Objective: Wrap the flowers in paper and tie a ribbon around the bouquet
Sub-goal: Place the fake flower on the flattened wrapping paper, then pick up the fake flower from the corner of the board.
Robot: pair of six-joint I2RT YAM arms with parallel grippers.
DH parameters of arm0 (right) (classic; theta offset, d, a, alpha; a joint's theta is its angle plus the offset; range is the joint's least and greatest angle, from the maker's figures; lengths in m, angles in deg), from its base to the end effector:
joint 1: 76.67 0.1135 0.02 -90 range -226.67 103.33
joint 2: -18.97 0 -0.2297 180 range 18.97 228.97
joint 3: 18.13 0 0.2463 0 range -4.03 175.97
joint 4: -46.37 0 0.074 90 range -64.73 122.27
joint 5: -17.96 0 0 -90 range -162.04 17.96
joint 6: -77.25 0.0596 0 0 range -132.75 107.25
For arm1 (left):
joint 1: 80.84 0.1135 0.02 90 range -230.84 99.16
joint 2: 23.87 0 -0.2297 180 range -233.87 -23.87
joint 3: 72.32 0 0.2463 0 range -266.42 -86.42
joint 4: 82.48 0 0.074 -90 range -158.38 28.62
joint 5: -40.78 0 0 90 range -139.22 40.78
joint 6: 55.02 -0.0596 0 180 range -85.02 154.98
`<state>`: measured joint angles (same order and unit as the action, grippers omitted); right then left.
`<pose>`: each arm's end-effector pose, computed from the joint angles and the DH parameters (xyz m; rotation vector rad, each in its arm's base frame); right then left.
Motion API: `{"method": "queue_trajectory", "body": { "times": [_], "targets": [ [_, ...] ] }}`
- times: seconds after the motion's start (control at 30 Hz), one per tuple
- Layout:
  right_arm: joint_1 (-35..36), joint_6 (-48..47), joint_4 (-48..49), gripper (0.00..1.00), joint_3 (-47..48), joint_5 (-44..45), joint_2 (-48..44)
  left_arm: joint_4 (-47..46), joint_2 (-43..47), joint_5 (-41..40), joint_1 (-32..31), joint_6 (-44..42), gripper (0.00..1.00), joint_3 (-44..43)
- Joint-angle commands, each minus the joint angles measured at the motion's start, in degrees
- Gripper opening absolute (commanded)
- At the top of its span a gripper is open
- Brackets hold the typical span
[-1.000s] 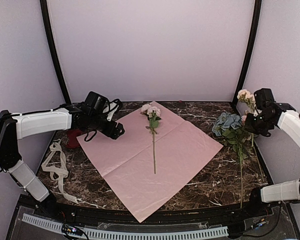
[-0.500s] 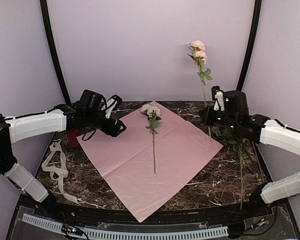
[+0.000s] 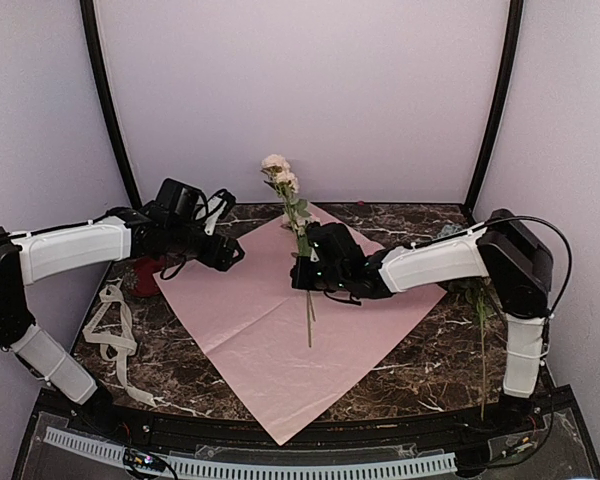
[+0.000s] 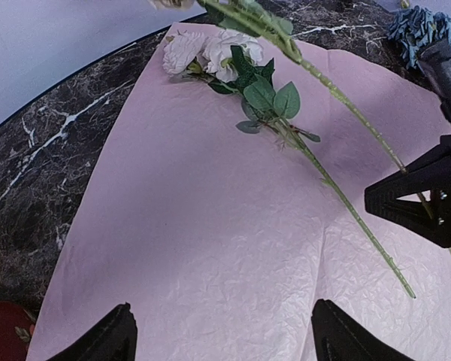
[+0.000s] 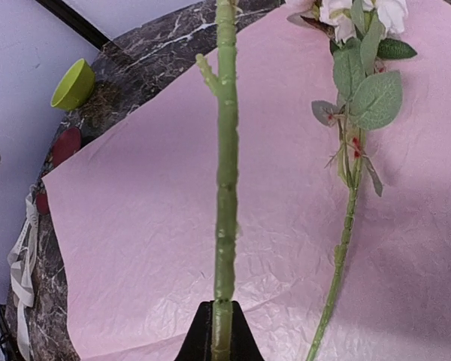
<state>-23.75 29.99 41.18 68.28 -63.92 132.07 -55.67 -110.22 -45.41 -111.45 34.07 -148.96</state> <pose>0.2739 0.3484 0.1439 -0.1105 2.2348 0.8143 0.3039 -0.1844 0.2218 0.6416 2.1360 -0.3596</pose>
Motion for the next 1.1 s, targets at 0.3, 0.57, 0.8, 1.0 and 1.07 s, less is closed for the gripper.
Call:
{"method": "queue_trajectory", "body": {
  "times": [0.3, 0.57, 0.8, 1.0, 1.07],
  "targets": [
    [1.65, 6.92, -5.8, 0.12, 8.28, -3.1, 9.65, 1.54, -0.32, 0.17, 0.64, 0.79, 0.83, -1.71],
    [1.91, 7.45, -11.36, 0.46, 5.67, -3.2, 2.32, 2.28, -0.67, -0.14, 0.81, 0.64, 0.83, -2.13],
    [-1.55, 1.18, -31.17, 0.5, 2.25, 10.46, -12.02, 2.67, -0.73, -0.07, 0.77, 0.39, 0.83, -2.39],
    [-17.59, -0.46, -51.7, 0.44, -9.03, 15.09, -25.65, 2.93, -0.66, 0.02, 0.75, 0.38, 0.83, -2.58],
    [-23.26, -0.93, -54.94, 0.47, -14.47, 16.98, -30.5, 2.75, -0.45, -0.02, 0.75, 0.3, 0.83, -2.4]
  ]
}}
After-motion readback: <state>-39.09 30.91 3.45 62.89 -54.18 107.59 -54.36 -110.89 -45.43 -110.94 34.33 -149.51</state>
